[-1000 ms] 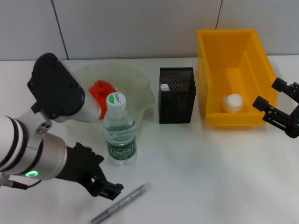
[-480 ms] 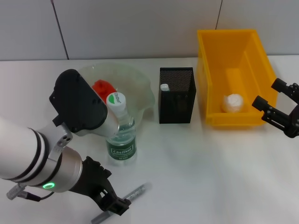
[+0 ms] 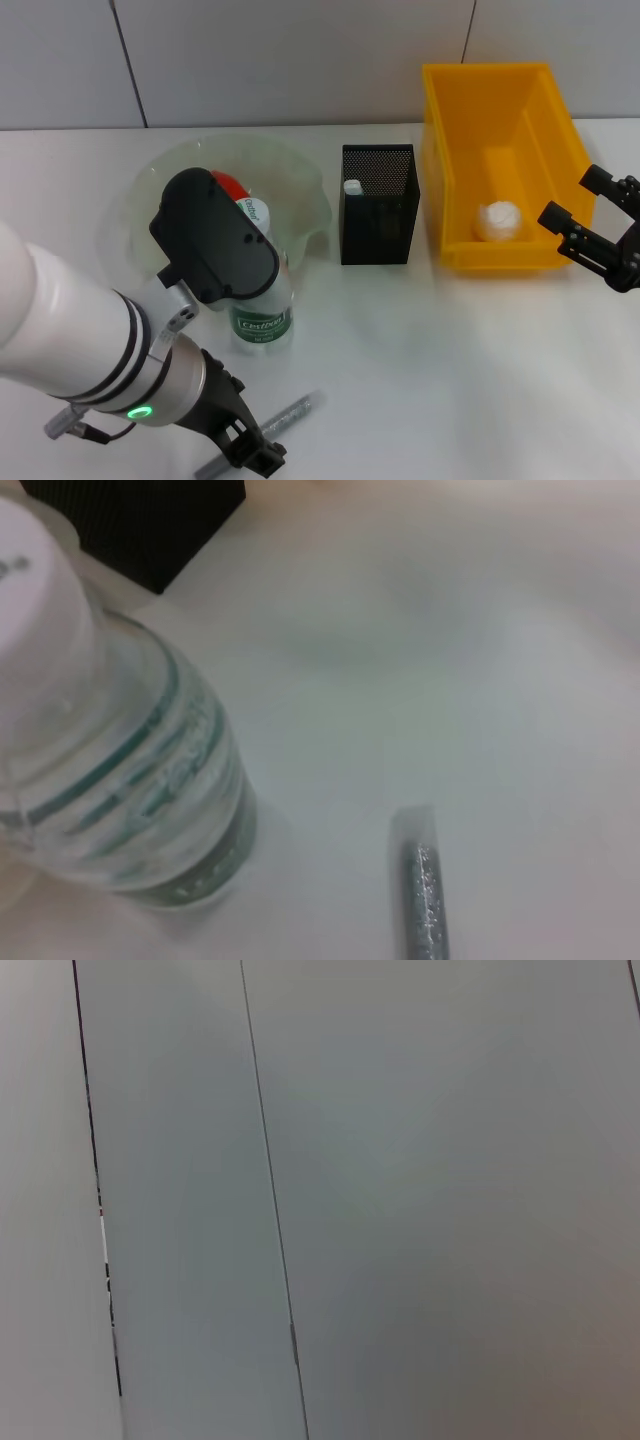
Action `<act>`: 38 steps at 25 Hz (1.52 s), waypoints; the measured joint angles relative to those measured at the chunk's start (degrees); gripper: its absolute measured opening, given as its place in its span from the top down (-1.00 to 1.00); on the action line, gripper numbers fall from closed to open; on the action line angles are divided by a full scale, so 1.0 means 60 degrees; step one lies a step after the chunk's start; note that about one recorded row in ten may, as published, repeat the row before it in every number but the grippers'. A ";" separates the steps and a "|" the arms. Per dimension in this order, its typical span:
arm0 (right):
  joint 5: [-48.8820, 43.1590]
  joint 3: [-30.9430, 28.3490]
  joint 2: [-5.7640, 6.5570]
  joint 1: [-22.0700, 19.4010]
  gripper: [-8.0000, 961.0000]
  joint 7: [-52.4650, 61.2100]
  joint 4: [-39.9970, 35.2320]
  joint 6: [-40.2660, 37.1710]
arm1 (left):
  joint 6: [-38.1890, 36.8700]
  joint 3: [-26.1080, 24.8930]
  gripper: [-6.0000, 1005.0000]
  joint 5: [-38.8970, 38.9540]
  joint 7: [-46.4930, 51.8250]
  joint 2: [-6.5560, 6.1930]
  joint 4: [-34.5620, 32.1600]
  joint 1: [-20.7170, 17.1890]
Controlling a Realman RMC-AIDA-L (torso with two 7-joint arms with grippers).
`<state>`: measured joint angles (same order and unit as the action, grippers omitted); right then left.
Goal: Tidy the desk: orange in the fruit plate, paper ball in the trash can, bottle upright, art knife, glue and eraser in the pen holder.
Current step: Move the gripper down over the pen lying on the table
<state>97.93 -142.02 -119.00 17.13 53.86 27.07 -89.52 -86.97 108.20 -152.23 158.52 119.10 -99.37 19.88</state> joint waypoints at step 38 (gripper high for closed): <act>-0.0004 0.0013 -0.0015 0.0092 -0.69 -0.0143 -0.0233 0.0082 | 0.0347 0.0905 -0.53 -0.0655 0.0486 0.0014 0.1170 0.0586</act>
<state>97.91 -141.94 -119.09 17.69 53.00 25.67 -89.03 -84.89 113.63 -156.16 161.44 119.18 -92.35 23.40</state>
